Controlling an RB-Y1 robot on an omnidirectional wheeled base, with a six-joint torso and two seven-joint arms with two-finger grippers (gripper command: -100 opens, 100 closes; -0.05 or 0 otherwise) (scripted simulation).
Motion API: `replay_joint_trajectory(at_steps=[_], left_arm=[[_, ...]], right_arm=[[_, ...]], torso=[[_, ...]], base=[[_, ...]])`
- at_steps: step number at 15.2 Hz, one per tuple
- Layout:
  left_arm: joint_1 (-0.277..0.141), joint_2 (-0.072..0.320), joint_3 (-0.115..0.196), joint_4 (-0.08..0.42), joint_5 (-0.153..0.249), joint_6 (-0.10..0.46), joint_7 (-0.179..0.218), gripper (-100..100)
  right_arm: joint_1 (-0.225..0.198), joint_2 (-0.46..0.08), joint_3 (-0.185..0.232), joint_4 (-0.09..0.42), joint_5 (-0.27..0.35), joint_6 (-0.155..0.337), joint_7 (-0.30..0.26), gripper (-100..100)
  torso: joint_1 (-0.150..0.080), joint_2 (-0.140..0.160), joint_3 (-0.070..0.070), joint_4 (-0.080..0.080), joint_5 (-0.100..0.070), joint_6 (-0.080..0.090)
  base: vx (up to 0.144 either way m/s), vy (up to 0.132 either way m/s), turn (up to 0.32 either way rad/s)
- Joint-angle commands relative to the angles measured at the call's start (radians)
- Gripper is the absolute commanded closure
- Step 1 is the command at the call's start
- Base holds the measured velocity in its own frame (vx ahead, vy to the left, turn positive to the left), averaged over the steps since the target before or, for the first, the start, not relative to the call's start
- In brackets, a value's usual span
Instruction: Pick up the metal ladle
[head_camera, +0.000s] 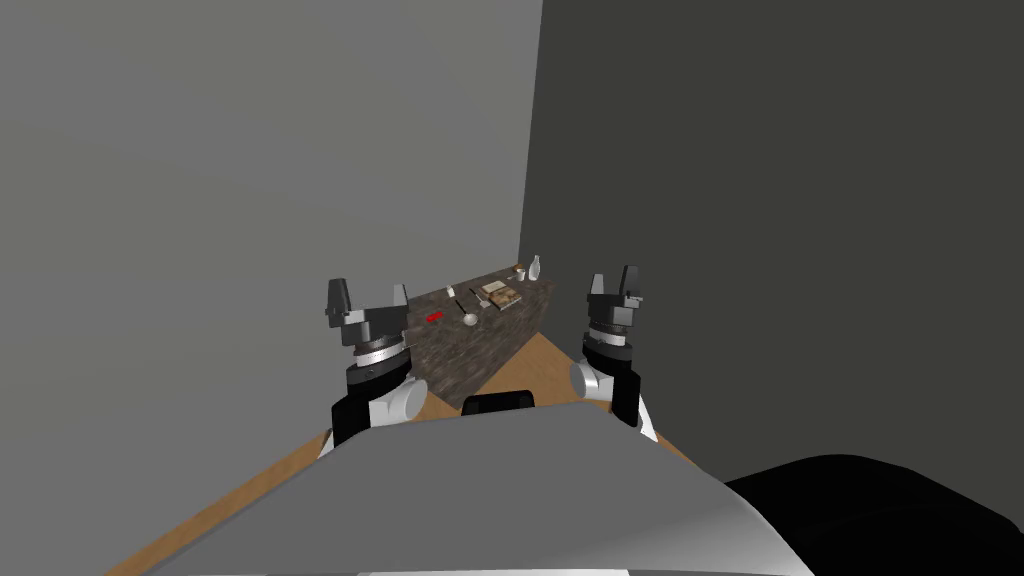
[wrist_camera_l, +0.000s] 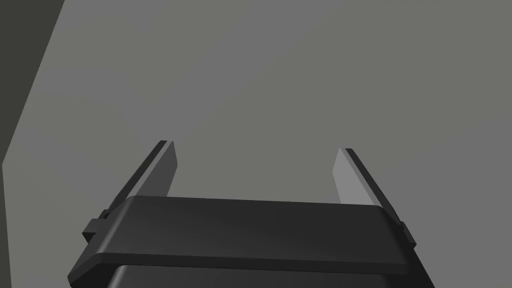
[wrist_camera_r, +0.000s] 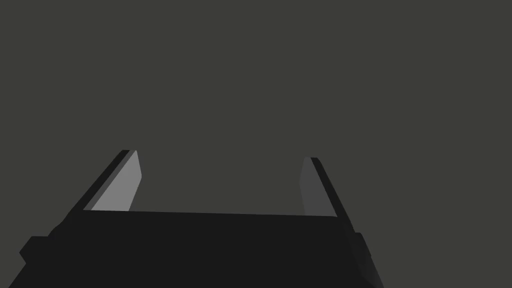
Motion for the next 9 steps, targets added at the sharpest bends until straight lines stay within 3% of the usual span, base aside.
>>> replay_joint_trajectory(at_steps=[1,3,4,5,6,7,8,9], left_arm=[[-0.001,0.040,0.006,0.008,-0.015,-0.003,-0.002,-100],[-0.002,0.071,0.011,0.017,-0.031,-0.006,-0.004,-100],[-0.003,0.105,0.018,0.027,-0.051,-0.011,-0.007,-100],[-0.003,0.105,0.018,0.027,-0.051,-0.011,-0.007,-100],[-0.004,0.140,0.026,0.040,-0.075,-0.016,-0.010,-100],[-0.004,0.140,0.026,0.040,-0.075,-0.016,-0.010,-100],[-0.005,0.177,0.035,0.055,-0.104,-0.023,-0.014,-100],[-0.005,0.177,0.035,0.055,-0.104,-0.023,-0.014,-100]], right_arm=[[0.000,0.000,0.000,0.000,0.000,0.000,0.000,0],[0.000,0.000,0.000,0.000,0.000,0.000,0.000,0],[0.000,0.000,0.000,0.000,0.000,0.000,0.000,0],[0.000,0.000,0.000,0.000,0.000,0.000,0.000,0],[0.000,0.000,0.000,0.000,0.000,0.000,0.000,0],[0.000,0.000,0.000,0.000,0.000,0.000,0.000,0],[0.000,0.000,0.000,0.000,0.000,0.000,0.000,0],[0.000,0.000,0.000,0.000,0.000,0.000,0.000,0]], torso=[[0.000,0.000,0.000,0.000,0.000,0.000],[-0.002,0.002,0.001,0.000,0.000,0.000],[-0.002,0.003,0.002,0.001,0.000,0.000],[-0.002,0.004,0.002,0.001,0.000,0.000],[-0.002,0.004,0.002,0.001,0.000,0.000],[-0.001,0.003,0.002,0.001,0.000,0.000],[-0.001,0.003,0.002,0.001,0.000,0.000],[-0.001,0.002,0.001,0.001,0.000,0.001]], base=[[-0.019,-0.027,-0.064],[-0.055,-0.040,-0.118],[-0.053,-0.031,-0.083],[-0.045,-0.024,-0.072],[-0.036,-0.021,-0.139],[-0.025,-0.014,-0.111],[-0.021,-0.010,-0.168],[-0.017,-0.004,-0.139]])
